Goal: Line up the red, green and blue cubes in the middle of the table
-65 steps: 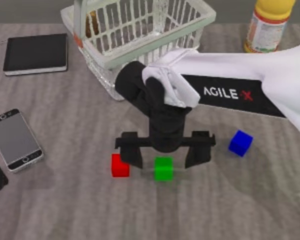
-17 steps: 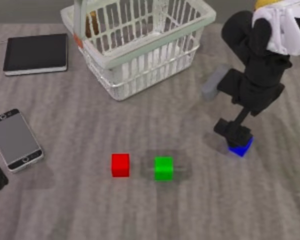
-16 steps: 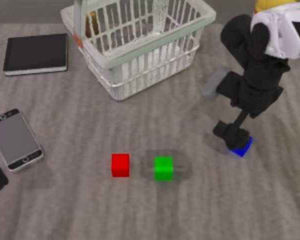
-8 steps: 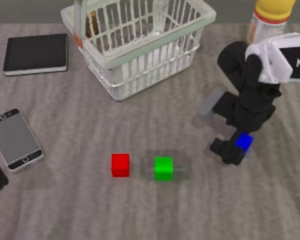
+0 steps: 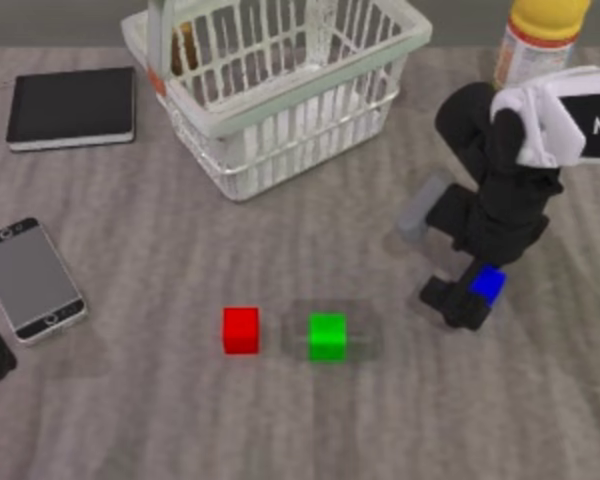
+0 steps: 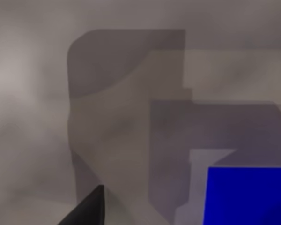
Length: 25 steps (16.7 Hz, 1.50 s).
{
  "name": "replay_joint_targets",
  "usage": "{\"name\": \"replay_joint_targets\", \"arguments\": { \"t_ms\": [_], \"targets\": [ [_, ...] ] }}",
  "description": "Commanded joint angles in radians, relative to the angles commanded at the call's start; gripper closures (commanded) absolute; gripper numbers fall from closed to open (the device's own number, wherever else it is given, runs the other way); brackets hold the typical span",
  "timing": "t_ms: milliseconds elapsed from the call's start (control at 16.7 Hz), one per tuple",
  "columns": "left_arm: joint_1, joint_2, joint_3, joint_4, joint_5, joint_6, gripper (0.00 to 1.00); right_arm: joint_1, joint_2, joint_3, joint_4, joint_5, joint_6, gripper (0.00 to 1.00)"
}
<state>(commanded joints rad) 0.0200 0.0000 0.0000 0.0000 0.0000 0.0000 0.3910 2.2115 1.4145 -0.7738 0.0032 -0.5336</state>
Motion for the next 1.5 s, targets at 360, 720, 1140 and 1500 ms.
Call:
{"name": "replay_joint_targets", "arguments": {
  "t_ms": [360,720,1140,1500],
  "targets": [
    [0.000,0.000,0.000,0.000,0.000,0.000,0.00,0.000,0.000,0.000,0.000,0.000,0.000,0.83],
    [0.000,0.000,0.000,0.000,0.000,0.000,0.00,0.000,0.000,0.000,0.000,0.000,0.000,1.00],
    [0.000,0.000,0.000,0.000,0.000,0.000,0.00,0.004,-0.051,0.023,-0.044,-0.017,0.013,1.00],
    [0.000,0.000,0.000,0.000,0.000,0.000,0.00,0.010,-0.131,0.135,-0.243,-0.018,0.012,1.00]
  ]
}}
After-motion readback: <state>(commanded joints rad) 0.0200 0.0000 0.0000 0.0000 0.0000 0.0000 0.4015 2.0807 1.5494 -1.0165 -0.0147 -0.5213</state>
